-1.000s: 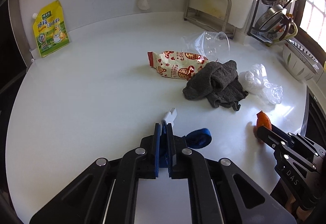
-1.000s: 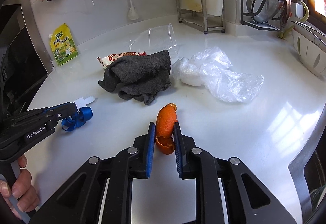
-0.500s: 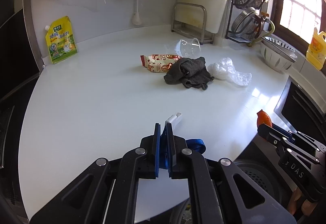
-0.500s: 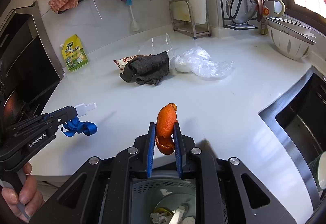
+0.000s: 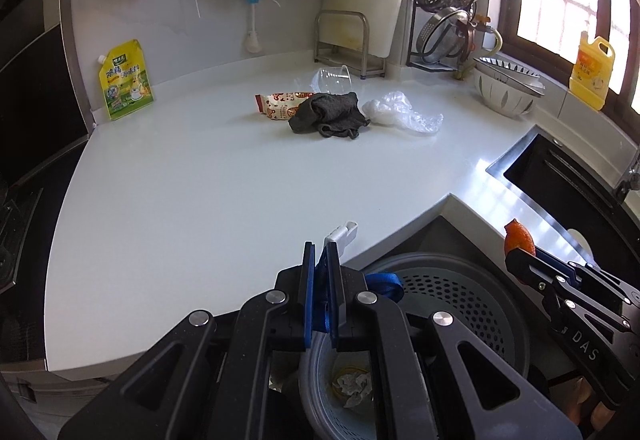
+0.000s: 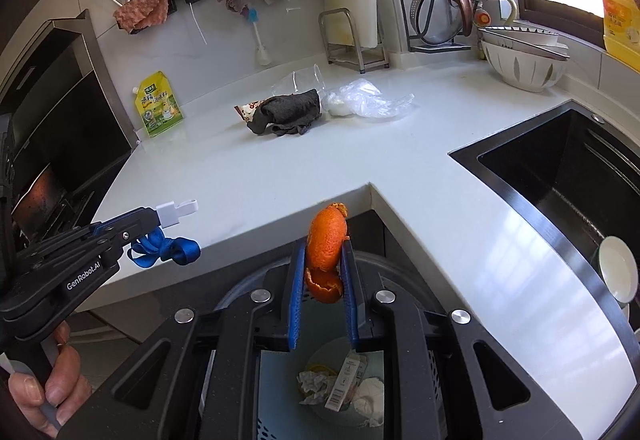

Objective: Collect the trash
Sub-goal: 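Carry the orange peel and blue strap over the mesh bin, then open both tools to drop the peel and strap into the bin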

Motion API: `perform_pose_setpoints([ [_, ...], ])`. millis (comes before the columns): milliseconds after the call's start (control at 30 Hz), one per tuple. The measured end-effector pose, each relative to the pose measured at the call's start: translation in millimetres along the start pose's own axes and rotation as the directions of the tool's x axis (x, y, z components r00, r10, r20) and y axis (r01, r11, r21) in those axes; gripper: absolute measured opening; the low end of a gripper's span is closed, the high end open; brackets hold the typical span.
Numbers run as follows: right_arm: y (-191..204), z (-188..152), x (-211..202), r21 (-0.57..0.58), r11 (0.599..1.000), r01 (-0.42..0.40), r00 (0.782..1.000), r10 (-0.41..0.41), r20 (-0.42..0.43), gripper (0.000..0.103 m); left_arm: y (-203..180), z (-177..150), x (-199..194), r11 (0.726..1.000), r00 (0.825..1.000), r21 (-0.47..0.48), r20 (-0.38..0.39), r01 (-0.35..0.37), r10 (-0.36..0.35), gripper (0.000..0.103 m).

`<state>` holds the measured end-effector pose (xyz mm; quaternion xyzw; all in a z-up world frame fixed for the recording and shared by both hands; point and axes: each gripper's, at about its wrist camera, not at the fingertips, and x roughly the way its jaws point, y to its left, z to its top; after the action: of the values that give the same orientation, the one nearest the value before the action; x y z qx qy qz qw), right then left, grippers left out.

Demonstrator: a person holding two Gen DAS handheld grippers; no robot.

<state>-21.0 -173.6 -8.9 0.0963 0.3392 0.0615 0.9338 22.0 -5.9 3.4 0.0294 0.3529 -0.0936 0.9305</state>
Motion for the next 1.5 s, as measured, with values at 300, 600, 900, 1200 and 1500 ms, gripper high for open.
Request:
perform_pose_setpoints([
  [300, 4, -39, -26, -0.032, 0.999, 0.014, 1.0, -0.013, 0.01, 0.017, -26, -30, -18, 0.999, 1.0, 0.032, 0.0, 0.018, -0.018, 0.006],
  [600, -8, -65, -39, -0.006, 1.0, 0.015, 1.0, -0.015, -0.003, 0.017, -40, -56, -15, 0.998, 0.998, 0.035, -0.05, 0.047, -0.045, 0.006],
  [900, -15, -77, -33, -0.004, 1.0, 0.001, 0.999, -0.002, -0.038, 0.017, -49, -66, -6, 0.998, 0.995, 0.03, -0.083, 0.056, -0.053, 0.006],
  [1200, -14, -82, -19, -0.012, 1.0, -0.004, 0.997, 0.004, -0.073, 0.017, -48, -70, 9, 0.998, 0.992, 0.023, -0.116, 0.055, -0.052, 0.006],
  [1500, -16, -85, -8, -0.011, 1.0, -0.008, 0.995, 0.007, -0.095, 0.017, -46, -75, 20, 0.998, 0.988, 0.015, -0.146, 0.061, -0.058, 0.006],
])
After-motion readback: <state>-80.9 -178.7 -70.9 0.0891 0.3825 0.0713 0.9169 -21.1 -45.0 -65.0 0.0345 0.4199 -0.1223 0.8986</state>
